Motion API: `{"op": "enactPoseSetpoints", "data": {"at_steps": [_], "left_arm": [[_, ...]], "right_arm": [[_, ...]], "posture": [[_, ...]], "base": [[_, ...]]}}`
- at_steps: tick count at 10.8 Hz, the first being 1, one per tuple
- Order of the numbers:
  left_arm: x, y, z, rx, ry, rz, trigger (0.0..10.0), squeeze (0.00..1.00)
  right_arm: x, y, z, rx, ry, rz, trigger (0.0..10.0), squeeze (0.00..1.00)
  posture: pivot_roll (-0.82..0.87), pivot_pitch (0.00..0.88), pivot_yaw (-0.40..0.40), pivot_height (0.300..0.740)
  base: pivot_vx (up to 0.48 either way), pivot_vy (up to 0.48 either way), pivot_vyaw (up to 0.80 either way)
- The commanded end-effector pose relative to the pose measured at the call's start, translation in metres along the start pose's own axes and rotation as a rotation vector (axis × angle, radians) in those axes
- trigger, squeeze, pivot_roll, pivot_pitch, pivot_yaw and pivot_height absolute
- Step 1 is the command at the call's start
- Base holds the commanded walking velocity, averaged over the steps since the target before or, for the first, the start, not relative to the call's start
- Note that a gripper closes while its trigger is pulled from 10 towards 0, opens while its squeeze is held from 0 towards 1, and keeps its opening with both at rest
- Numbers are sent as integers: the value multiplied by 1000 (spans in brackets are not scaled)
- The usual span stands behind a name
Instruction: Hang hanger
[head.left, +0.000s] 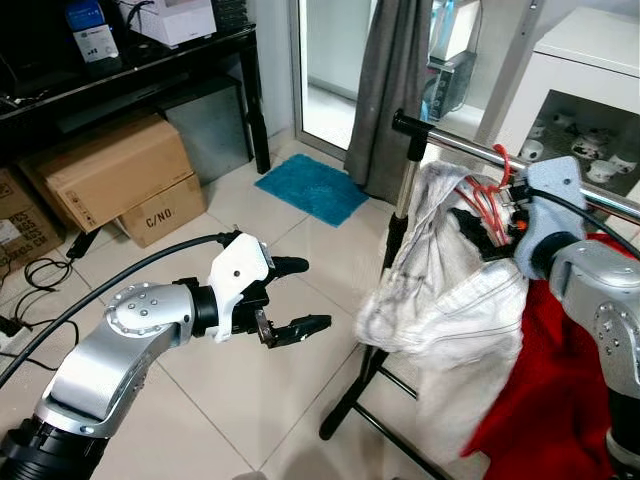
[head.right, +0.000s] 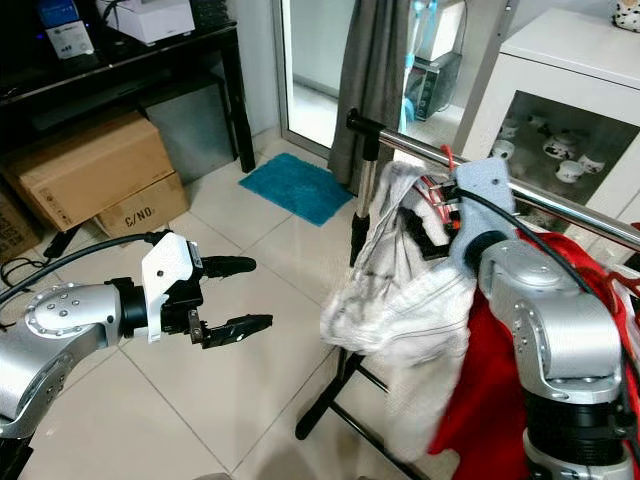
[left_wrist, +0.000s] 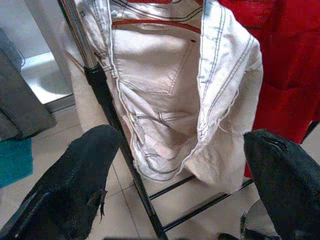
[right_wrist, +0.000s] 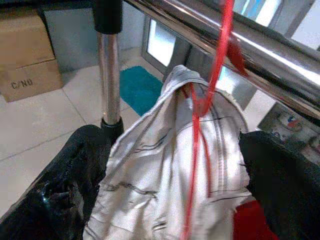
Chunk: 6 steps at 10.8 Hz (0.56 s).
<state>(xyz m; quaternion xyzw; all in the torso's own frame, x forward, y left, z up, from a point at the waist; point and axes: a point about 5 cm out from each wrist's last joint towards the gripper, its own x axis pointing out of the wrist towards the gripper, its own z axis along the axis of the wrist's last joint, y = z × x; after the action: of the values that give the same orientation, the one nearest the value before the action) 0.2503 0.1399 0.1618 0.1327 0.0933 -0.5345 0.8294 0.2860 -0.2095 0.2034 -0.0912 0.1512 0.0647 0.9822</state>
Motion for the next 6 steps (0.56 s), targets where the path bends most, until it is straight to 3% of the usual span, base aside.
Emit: {"op": "enactPoseSetpoints", "data": {"at_steps": [1, 2, 3, 6], "left_arm": [[2, 0, 1, 15, 5, -10, 10000, 565], [2, 0, 1, 16, 3, -11, 10000, 561], [4, -1, 0, 18, 6, -17, 10000, 565], [4, -4, -1, -4, 13, -12, 10000, 569]], "right_arm": [[4, 0, -8, 3, 50, -20, 10000, 969], [8, 2, -11, 10, 60, -23, 10000, 745], [20, 5, -17, 39, 84, -55, 235, 0], [22, 4, -19, 48, 91, -63, 0, 0]], "posture": [[-43, 0, -5, 740], [-47, 0, -4, 740], [-41, 0, -14, 740], [-37, 0, -23, 740]], "base": [[0, 0, 0], [0, 0, 0], [0, 0, 0], [0, 0, 0]]}}
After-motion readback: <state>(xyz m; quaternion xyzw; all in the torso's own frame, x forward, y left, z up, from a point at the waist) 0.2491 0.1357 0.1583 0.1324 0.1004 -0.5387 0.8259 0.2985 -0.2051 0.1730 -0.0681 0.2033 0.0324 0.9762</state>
